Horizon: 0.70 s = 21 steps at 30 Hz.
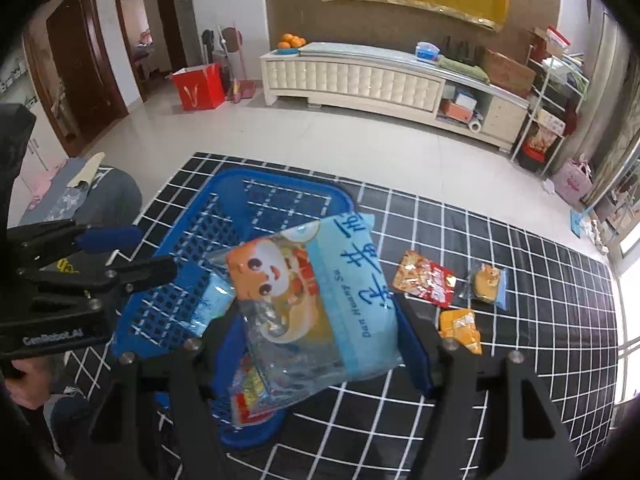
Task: Organize snacks
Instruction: 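Open the left gripper to drop the crackers while the right lowers the bread bag into the basket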
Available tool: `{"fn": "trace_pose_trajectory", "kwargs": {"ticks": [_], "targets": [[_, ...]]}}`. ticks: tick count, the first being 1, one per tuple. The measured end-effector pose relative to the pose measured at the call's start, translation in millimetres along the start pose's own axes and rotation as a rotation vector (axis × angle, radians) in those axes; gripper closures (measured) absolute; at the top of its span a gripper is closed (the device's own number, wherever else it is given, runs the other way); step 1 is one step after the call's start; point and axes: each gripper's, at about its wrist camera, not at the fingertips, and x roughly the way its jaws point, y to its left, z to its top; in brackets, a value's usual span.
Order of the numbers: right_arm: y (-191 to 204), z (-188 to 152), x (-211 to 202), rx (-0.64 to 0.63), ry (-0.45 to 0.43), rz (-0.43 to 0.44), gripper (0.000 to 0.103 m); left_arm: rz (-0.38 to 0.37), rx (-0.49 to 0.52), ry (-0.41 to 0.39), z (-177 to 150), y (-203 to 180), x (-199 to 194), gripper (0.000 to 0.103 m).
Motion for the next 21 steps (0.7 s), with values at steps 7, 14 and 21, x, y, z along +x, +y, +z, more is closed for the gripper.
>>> {"fn": "trace_pose_trajectory", "kwargs": {"ticks": [7, 14, 21], "targets": [[34.1, 12.8, 3.2, -0.052, 0.000, 0.029, 0.031, 0.012, -0.017, -0.045, -13.3, 18.9, -33.6, 0.047], [63.8, 23.2, 35.4, -0.101, 0.044, 0.025, 0.031, 0.030, -0.071, -0.038, -24.6, 51.0, -34.4, 0.047], [76.2, 23.4, 74.5, -0.115, 0.121, 0.006, 0.030, 0.036, -0.109, -0.022, -30.3, 75.4, -20.6, 0.047]]}}
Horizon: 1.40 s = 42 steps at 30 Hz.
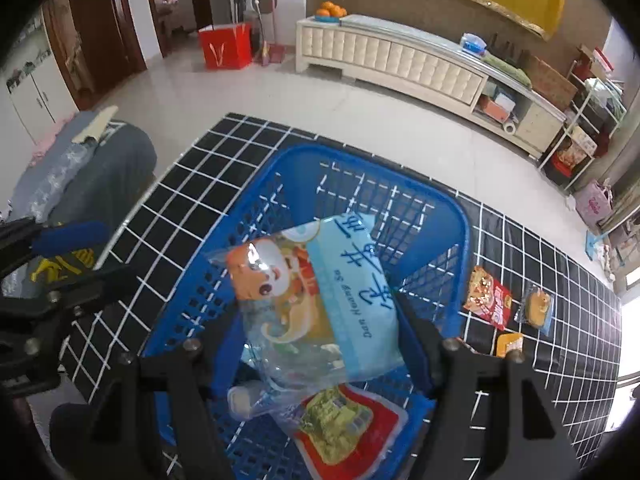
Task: Organize snacks
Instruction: 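Open the left gripper to drop the crackers while the right lowers the bread bag into the basket, then move both grippers back to the remaining snacks, right toward the purple chip bag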
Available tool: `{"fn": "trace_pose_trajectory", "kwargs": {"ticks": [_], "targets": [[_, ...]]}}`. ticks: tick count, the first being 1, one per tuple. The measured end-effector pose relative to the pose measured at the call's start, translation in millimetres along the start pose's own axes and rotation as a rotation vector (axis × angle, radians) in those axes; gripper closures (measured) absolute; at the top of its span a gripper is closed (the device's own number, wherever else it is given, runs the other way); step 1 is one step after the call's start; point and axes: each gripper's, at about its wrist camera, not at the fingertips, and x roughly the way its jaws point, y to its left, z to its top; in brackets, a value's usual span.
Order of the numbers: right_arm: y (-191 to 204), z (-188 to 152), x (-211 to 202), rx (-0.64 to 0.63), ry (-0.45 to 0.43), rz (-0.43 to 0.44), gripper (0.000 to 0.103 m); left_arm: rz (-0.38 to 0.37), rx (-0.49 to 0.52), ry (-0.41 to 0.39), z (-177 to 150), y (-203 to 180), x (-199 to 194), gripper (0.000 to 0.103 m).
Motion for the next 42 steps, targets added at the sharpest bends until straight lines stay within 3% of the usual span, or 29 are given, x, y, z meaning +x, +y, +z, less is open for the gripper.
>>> {"fn": "trace_pose_trajectory", "kwargs": {"ticks": [13, 17, 22, 25, 27, 34, 42], "targets": [[-2.3, 0.4, 29.1, 0.010, 0.065, -0.007, 0.026, 0.000, -0.020, 0.032, -5.6, 11.1, 19.5, 0.047], [-3.4, -1.3, 9.4, 0.007, 0.014, 0.006, 0.012, 0.003, -0.030, 0.036, -6.9, 9.3, 18.3, 0.047], [-9.1, -8.5, -22.7, -0.005, -0.025, 0.007, 0.009, 0.018, -0.031, 0.031, -8.4, 0.4, 9.0, 0.047], [-17.8, -14.8, -43.7, 0.003, -0.049, 0.004, 0.009, 0.021, -0.024, 0.017, -9.3, -12.4, -4.1, 0.046], [-27.0, -21.2, -59.1, 0.009, -0.064, 0.001, 0.008, 0.025, -0.011, 0.001, -9.8, -21.9, -12.3, 0.039], [-61.7, -52.8, -113.3, 0.049, -0.121, -0.017, 0.008, 0.021, 0.055, -0.026, -14.3, -75.5, -39.2, 0.039], [-121.5, -90.4, -162.7, 0.142, -0.171, -0.050, 0.008, -0.018, 0.144, -0.063, -16.9, -158.3, -60.9, 0.034]]}}
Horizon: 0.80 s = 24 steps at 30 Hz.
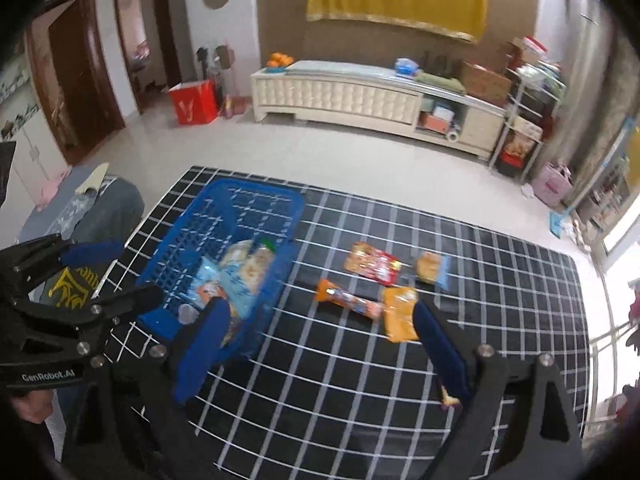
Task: Organize snacks
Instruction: 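Move both grippers back to the remaining snacks, right toward the purple chip bag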
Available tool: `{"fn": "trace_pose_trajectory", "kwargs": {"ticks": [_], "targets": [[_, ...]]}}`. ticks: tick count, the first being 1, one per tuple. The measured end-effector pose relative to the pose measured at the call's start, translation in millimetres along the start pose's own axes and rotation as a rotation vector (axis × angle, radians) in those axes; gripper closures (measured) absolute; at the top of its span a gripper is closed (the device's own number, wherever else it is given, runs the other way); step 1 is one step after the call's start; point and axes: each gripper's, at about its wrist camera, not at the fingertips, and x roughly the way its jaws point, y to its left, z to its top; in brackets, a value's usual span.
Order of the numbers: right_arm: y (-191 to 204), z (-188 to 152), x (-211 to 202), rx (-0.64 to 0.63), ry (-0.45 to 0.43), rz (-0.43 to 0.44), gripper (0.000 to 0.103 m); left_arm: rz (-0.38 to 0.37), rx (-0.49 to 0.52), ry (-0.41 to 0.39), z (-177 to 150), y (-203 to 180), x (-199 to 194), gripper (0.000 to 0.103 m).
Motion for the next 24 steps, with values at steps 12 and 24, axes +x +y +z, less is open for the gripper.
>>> {"fn": "trace_pose_trajectory", "kwargs": {"ticks": [12, 24], "targets": [[-106.4, -40.6, -6.6, 0.133, 0.035, -0.083, 0.008, -0.042, 0.113, 0.011, 16.8, -109.7, 30.7, 0.029], [-171.8, -84.0, 60.4, 0.167, 0.183, -0.078, 0.008, -0.060, 0.141, 0.138, 8.6, -169.4, 115.3, 0.029]]}}
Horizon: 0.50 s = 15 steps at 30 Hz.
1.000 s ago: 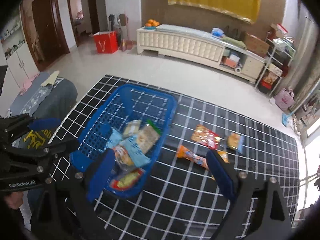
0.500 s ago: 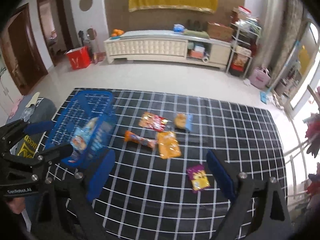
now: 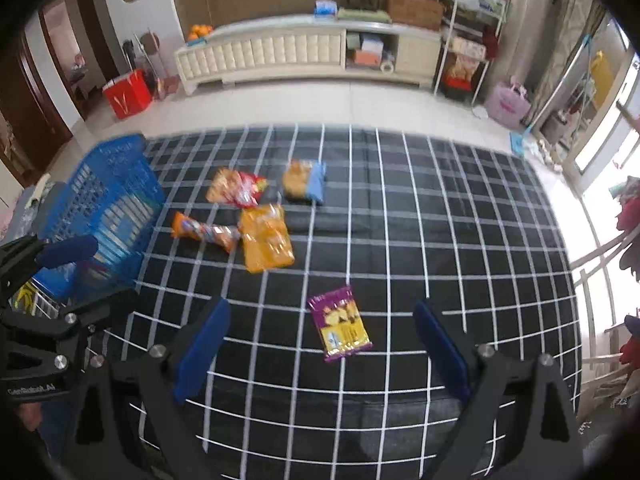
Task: Organize snacks
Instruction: 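Move both grippers back to the remaining snacks, right toward the purple chip bag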
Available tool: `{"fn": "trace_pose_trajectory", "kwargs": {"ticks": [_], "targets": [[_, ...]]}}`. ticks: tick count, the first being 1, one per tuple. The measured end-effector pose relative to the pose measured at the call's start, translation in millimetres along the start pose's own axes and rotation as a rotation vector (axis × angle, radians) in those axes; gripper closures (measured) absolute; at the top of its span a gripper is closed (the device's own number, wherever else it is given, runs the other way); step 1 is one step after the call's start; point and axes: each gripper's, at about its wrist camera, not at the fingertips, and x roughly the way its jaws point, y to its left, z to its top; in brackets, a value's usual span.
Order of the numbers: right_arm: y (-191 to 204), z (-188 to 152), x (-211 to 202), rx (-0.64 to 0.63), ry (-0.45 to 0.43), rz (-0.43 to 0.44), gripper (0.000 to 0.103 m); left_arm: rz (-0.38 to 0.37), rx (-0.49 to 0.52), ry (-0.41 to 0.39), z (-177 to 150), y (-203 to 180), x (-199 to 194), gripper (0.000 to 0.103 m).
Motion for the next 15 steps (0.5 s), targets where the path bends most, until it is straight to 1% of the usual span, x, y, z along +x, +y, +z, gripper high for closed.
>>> {"fn": "trace_pose_trajectory", "kwargs": {"ticks": [3, 6, 12, 15], "targets": [[-7.0, -9.0, 26.6, -0.005, 0.053, 0.007, 0.008, -0.011, -0.012, 0.052, -4.3, -1.8, 27.7, 0.029], [-11.2, -16.9, 59.6, -0.019, 0.117, 0.012, 0.008, -0.038, -0.033, 0.099, -9.6, -1.6, 53.0, 0.029], [-17.9, -25.3, 104.8, -0.032, 0.205, 0.019, 0.008, -0.020, -0.063, 0.171, -15.6, 3.4, 98.1, 0.029], [-22.1, -30.6, 123.2, -0.047, 0.250, 0.022, 0.008, -0.024, -0.081, 0.203, -17.3, 8.5, 113.7, 0.029]]}}
